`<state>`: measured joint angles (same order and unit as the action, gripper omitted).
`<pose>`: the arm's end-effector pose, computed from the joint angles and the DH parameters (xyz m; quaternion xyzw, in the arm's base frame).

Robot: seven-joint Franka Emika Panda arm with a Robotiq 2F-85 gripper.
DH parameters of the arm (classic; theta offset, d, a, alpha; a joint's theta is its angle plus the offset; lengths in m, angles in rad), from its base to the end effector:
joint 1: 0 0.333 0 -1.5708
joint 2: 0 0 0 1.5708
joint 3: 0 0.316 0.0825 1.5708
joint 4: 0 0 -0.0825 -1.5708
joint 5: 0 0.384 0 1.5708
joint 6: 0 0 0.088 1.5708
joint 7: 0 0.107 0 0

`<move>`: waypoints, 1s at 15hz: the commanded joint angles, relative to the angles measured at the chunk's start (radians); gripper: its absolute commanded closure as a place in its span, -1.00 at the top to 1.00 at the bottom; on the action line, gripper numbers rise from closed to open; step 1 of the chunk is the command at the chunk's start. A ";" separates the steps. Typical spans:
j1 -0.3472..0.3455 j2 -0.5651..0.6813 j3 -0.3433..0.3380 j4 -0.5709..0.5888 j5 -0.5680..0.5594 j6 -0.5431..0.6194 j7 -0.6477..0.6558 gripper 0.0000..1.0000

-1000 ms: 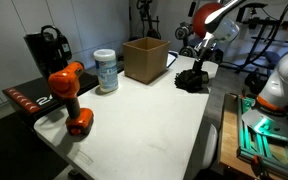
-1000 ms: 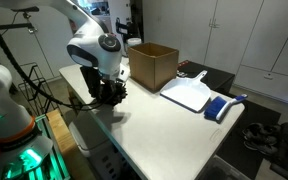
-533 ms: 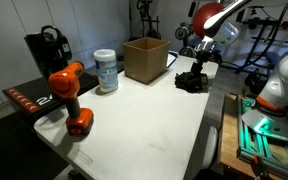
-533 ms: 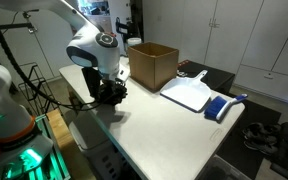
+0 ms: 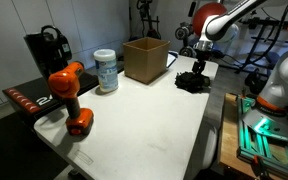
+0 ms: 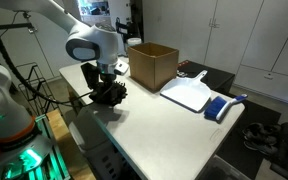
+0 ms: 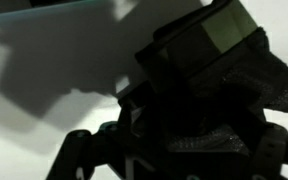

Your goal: Stack all the black gloves together

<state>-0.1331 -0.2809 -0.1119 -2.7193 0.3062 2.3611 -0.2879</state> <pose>0.3729 -0.0867 0.3063 -0.9882 0.0886 0.0085 0.1248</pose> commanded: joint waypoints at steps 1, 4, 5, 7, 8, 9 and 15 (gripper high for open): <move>0.000 -0.086 0.021 -0.011 -0.145 -0.031 0.130 1.00; 0.017 -0.162 0.021 -0.010 -0.180 -0.071 0.136 1.00; 0.024 -0.200 0.019 -0.010 -0.182 -0.092 0.126 1.00; 0.041 -0.273 0.008 0.001 -0.170 -0.161 0.102 1.00; 0.051 -0.311 -0.003 0.017 -0.159 -0.220 0.082 1.00; 0.059 -0.351 -0.011 0.033 -0.155 -0.277 0.064 1.00; 0.076 -0.487 -0.047 0.153 -0.142 -0.501 0.035 1.00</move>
<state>-0.0748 -0.7229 -0.1326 -2.5990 0.1609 1.9215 -0.2450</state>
